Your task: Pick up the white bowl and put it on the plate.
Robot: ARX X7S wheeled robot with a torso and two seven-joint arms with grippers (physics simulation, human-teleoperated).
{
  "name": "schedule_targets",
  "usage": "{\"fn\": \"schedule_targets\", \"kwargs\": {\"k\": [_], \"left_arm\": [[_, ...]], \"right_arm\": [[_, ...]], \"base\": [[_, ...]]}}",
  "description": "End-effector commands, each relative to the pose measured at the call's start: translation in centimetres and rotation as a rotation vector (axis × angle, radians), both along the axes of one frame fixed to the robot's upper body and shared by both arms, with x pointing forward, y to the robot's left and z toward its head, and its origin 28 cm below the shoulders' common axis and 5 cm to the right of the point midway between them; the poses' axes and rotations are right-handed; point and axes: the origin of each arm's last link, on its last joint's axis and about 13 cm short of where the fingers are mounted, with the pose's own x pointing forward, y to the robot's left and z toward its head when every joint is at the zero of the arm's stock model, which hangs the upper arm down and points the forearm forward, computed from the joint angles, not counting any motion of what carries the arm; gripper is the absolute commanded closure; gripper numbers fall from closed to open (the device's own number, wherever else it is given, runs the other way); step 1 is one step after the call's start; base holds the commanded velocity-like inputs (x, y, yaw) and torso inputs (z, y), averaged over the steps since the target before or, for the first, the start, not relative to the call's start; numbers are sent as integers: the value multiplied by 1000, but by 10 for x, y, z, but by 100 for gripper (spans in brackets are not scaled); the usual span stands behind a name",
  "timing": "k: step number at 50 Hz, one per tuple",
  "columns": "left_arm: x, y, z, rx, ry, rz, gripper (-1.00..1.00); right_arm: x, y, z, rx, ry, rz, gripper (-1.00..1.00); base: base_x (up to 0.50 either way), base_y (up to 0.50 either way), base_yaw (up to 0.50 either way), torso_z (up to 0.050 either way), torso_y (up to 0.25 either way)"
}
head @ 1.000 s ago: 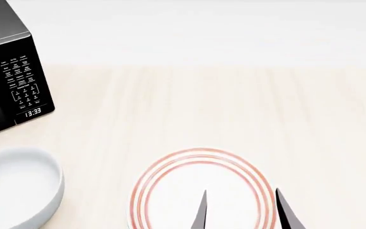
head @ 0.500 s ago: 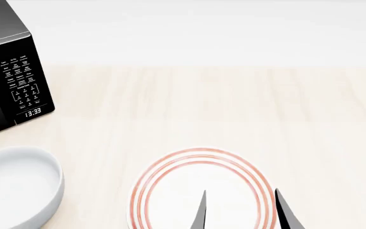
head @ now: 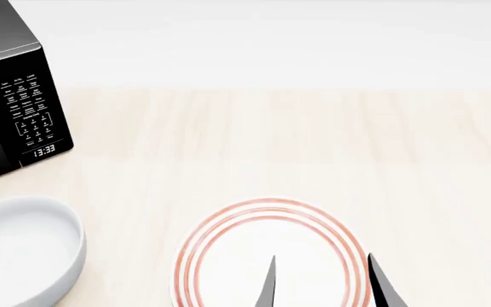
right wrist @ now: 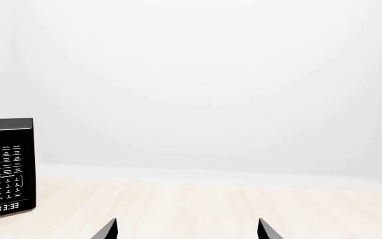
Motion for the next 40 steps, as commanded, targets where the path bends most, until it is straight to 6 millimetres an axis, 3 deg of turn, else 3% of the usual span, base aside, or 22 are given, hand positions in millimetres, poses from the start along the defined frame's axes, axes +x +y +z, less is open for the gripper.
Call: {"fn": "schedule_targets", "kwargs": {"k": [1, 40], "left_arm": [[1, -1, -4, -3, 6, -1, -100], [6, 0, -15, 3, 16, 31, -100]], "right_arm": [[0, 0, 0, 0, -1, 1, -100], [0, 1, -1, -1, 3, 6, -100]], "base": [[0, 0, 0, 0, 0], [0, 0, 0, 0, 0]]}}
